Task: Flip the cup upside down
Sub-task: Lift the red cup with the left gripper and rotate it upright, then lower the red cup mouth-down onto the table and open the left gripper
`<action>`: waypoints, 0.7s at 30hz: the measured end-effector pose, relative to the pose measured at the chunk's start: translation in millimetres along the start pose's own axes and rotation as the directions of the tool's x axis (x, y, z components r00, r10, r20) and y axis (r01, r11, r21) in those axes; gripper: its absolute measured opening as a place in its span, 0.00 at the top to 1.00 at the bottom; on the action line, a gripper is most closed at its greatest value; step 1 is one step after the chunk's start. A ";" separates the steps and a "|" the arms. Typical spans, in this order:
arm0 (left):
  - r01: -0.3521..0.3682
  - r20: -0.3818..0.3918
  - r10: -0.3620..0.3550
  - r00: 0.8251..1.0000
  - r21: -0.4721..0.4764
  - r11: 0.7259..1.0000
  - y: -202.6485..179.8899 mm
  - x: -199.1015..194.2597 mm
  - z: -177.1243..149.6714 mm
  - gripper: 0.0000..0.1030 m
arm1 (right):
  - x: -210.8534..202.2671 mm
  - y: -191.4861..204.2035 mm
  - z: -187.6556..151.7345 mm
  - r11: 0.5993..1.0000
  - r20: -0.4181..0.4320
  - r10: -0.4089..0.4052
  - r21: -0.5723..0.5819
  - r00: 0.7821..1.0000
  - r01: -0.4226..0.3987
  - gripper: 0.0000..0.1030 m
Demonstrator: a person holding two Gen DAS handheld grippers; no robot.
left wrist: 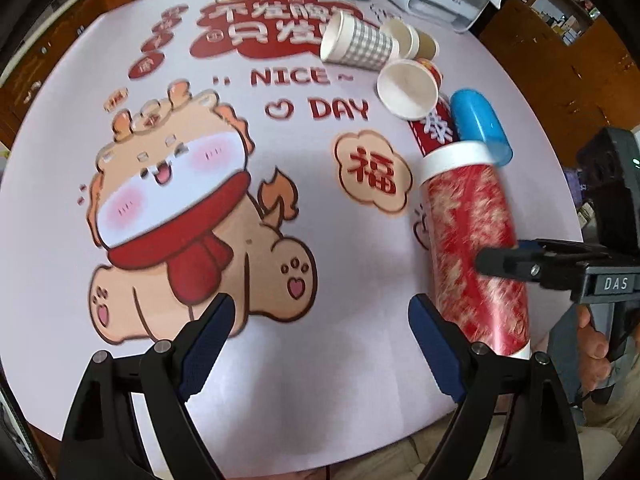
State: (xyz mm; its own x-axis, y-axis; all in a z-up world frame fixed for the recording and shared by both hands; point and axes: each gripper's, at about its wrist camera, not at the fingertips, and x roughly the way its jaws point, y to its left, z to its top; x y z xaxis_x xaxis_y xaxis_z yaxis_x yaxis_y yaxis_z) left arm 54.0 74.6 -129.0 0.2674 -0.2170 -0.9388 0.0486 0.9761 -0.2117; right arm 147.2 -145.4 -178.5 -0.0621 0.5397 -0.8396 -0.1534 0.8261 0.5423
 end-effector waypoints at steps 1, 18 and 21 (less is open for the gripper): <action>-0.009 0.020 0.009 1.000 -0.001 1.000 -1.1 -3.1 0.9 0.15 | -6.2 1.2 -1.2 1.000 0.043 -0.009 -0.011 0.999 0.009 0.30; -0.140 0.356 0.181 0.917 -0.137 0.981 -10.9 -13.8 -2.6 0.15 | -13.6 42.7 -49.6 0.882 0.796 -0.145 -0.165 0.588 0.441 0.30; -0.147 0.357 0.186 0.915 -0.135 0.980 -11.3 -12.8 -6.7 0.15 | -11.5 43.9 -50.7 0.886 0.799 -0.152 -0.152 0.582 0.439 0.30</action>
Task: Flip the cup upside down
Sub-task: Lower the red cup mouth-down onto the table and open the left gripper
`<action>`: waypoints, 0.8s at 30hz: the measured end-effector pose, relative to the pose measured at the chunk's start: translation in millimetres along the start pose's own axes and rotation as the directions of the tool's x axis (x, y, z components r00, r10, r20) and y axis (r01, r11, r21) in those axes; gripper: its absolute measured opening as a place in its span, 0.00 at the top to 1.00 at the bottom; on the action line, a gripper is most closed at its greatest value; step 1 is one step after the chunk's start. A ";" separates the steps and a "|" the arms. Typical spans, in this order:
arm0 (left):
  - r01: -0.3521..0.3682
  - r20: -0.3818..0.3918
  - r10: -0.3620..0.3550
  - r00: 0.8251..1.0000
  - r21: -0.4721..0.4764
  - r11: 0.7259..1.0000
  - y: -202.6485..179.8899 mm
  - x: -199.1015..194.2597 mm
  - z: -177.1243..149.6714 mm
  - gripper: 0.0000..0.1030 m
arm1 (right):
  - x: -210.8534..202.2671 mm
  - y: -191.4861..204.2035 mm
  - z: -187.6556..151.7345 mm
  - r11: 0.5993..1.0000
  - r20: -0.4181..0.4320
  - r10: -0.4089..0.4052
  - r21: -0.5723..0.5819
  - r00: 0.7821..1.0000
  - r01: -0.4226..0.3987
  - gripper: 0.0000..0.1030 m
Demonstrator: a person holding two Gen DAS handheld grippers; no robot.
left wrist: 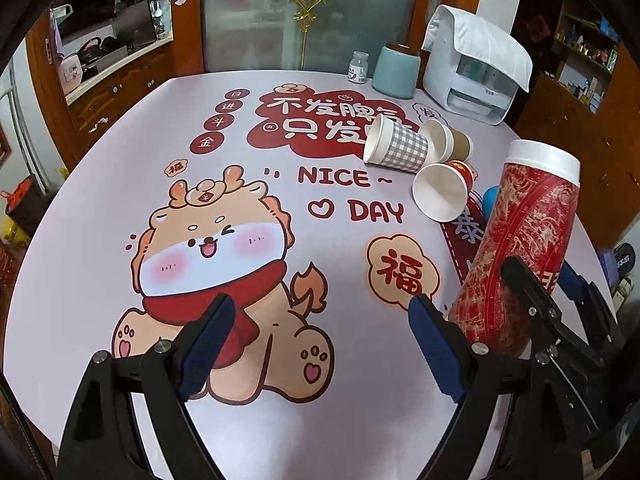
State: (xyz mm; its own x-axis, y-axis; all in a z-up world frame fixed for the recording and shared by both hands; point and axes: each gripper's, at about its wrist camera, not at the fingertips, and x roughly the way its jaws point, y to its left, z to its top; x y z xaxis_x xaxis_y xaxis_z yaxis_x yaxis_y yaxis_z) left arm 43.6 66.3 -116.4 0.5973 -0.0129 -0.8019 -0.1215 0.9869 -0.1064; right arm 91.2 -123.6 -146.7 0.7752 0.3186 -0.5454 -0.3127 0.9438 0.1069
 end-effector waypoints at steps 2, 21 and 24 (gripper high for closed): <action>0.001 0.005 -0.001 1.000 0.001 1.000 -0.5 -2.0 -3.1 0.15 | -5.3 3.1 -3.1 1.000 -0.004 0.000 -0.017 1.000 0.000 0.30; 0.008 0.085 -0.013 0.996 0.066 0.998 -22.8 -33.0 -27.3 0.15 | -43.7 25.3 -47.0 0.982 -0.028 -0.016 -0.190 0.999 0.010 0.29; 0.003 0.086 -0.009 0.996 0.068 0.998 -23.4 -34.9 -29.1 0.15 | -45.5 26.3 -51.6 0.982 -0.020 -0.020 -0.186 1.000 0.016 0.29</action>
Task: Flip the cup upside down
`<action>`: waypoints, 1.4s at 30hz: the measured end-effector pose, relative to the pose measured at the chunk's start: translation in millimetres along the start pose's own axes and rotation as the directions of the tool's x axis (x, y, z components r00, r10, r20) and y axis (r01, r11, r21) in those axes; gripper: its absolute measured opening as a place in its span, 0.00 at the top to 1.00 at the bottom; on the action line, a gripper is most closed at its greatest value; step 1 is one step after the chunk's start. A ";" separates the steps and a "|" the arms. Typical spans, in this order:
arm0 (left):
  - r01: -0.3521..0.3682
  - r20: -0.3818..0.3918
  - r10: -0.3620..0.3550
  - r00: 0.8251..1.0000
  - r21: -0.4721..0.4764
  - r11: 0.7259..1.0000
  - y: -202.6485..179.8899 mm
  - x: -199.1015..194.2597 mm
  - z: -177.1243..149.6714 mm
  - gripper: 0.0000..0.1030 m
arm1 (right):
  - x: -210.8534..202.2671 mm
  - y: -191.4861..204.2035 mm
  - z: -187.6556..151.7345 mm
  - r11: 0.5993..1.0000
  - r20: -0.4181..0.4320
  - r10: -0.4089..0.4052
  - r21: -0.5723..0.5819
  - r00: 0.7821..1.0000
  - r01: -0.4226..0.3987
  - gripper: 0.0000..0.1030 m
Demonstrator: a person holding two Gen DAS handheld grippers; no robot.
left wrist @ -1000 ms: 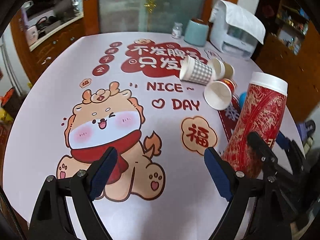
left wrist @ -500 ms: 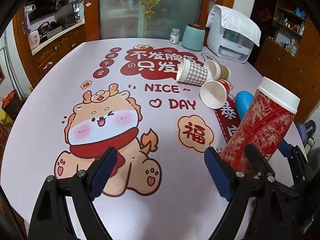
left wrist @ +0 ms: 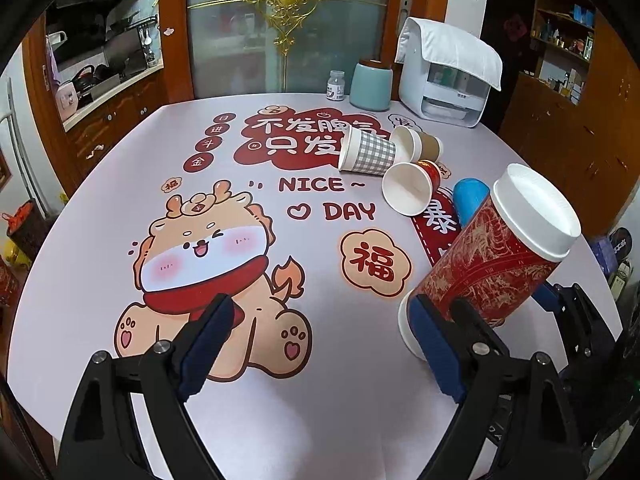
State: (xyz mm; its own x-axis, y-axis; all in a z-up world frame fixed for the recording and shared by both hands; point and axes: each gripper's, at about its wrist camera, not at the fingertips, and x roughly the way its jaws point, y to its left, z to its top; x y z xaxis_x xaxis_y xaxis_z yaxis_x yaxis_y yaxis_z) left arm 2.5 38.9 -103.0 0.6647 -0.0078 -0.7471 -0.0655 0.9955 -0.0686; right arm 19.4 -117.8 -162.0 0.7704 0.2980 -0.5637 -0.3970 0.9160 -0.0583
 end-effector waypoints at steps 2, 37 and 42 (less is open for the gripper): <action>-0.001 0.003 0.001 1.000 0.000 1.000 -0.3 -1.4 -0.5 0.15 | 0.0 1.5 -1.4 1.000 0.001 -0.002 0.000 1.000 0.002 0.29; -0.098 0.096 0.096 0.991 0.025 0.995 -42.2 -102.3 -11.7 0.01 | -166.7 -43.4 52.8 0.980 -0.177 0.011 0.196 0.984 0.025 0.18; -0.132 0.118 0.128 0.985 0.025 0.991 -49.3 -124.1 -4.1 0.01 | -208.0 -37.0 72.9 0.987 -0.111 -0.064 0.142 0.992 0.079 0.18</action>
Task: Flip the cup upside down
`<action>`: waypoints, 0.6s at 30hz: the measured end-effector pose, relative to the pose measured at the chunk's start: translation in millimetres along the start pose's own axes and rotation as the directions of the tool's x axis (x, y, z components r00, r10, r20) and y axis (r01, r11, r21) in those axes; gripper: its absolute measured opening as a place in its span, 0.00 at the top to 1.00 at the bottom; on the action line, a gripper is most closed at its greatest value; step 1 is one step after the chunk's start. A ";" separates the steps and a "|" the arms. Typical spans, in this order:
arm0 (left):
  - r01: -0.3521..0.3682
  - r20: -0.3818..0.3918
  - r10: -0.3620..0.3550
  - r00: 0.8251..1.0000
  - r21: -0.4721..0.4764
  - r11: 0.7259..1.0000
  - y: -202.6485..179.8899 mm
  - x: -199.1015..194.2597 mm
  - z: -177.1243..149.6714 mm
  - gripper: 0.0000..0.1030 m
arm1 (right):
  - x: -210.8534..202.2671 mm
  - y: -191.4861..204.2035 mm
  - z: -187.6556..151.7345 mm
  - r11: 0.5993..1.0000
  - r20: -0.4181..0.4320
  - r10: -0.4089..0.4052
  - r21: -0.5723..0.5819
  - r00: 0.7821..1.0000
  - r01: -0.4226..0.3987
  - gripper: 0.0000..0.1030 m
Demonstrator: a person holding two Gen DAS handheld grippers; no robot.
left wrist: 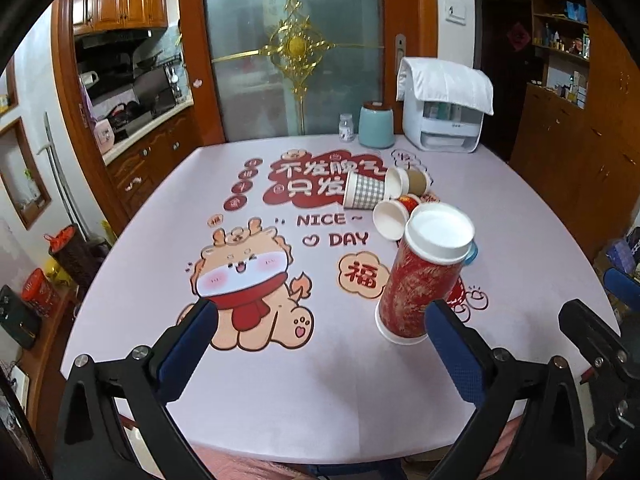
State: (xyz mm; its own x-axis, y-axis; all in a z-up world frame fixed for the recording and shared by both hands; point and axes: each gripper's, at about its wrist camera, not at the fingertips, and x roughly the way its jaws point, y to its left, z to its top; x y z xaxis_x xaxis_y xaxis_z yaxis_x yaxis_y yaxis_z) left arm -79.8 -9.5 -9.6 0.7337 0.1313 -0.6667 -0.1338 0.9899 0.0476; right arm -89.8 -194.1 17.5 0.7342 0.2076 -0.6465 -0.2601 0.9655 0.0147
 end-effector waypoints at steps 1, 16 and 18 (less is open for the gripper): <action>0.000 0.012 0.000 1.000 0.004 1.000 -0.9 -5.8 1.6 0.01 | -6.8 0.7 2.5 1.000 0.011 -0.002 -0.001 1.000 0.002 0.18; 0.012 0.075 -0.015 0.997 0.042 0.999 -23.4 -38.1 13.4 0.01 | -69.8 -2.0 24.2 0.999 0.081 0.000 0.040 0.997 -0.003 0.17; 0.009 0.074 -0.013 0.997 0.043 0.999 -25.3 -38.8 12.7 0.01 | -73.0 -3.5 23.6 0.999 0.083 -0.001 0.043 0.997 -0.003 0.17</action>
State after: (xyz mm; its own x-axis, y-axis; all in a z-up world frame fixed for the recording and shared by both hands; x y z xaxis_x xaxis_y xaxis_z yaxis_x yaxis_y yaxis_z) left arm -96.4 -38.9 24.5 0.7828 0.1224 -0.6101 -0.0978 0.9925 0.0736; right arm -127.6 -208.9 82.7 0.7836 0.2192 -0.5813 -0.2350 0.9707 0.0493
